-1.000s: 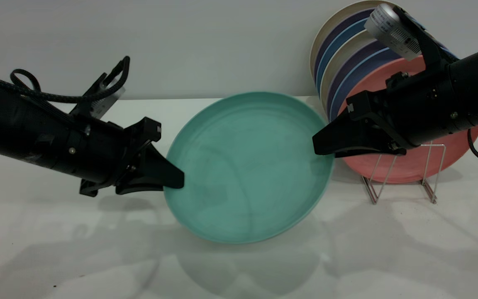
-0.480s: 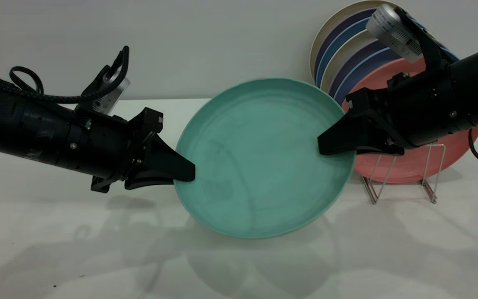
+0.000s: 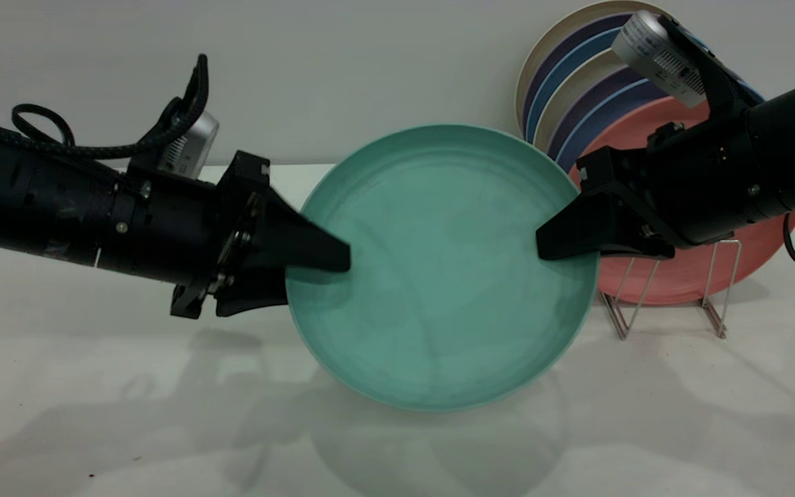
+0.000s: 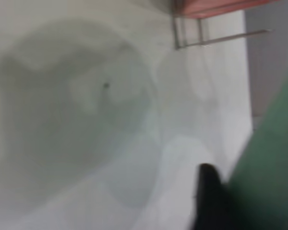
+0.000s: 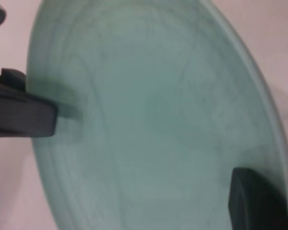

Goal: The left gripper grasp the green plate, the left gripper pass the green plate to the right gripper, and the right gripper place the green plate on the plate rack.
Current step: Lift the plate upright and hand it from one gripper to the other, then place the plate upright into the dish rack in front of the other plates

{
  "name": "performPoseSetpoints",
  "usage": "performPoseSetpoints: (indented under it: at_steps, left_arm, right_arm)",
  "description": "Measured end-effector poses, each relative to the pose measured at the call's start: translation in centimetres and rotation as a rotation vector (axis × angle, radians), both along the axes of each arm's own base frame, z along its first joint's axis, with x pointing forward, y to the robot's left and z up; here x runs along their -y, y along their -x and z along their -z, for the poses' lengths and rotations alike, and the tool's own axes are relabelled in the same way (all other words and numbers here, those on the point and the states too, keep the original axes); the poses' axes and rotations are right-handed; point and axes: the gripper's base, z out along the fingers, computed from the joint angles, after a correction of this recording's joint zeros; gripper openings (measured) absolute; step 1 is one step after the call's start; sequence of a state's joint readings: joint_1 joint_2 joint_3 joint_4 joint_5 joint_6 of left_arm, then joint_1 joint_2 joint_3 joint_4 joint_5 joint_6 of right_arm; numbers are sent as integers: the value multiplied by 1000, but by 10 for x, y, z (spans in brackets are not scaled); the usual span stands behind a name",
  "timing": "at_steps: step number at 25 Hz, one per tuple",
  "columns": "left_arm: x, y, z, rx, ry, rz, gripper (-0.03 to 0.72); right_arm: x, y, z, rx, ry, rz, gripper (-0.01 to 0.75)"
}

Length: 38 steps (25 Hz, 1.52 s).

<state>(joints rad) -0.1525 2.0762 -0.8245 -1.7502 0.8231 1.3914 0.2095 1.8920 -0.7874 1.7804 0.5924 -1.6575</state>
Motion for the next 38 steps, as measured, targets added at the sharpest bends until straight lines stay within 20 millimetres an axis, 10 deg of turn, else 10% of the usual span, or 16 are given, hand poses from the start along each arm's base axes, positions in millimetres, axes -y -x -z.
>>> performPoseSetpoints:
  at_steps: [5,17,38]
  left_arm:
    - [-20,0,-7,-23,80,29,712]
    - [-110,13,-31,-118,-295,15,575]
    - [-141,10,-36,-268,-667,-3,568]
  right_arm:
    - [0,0,0,30,20,-30,41]
    - [38,-8,-63,430,418,-333,41]
    - [61,-49,-161,670,974,-654,39]
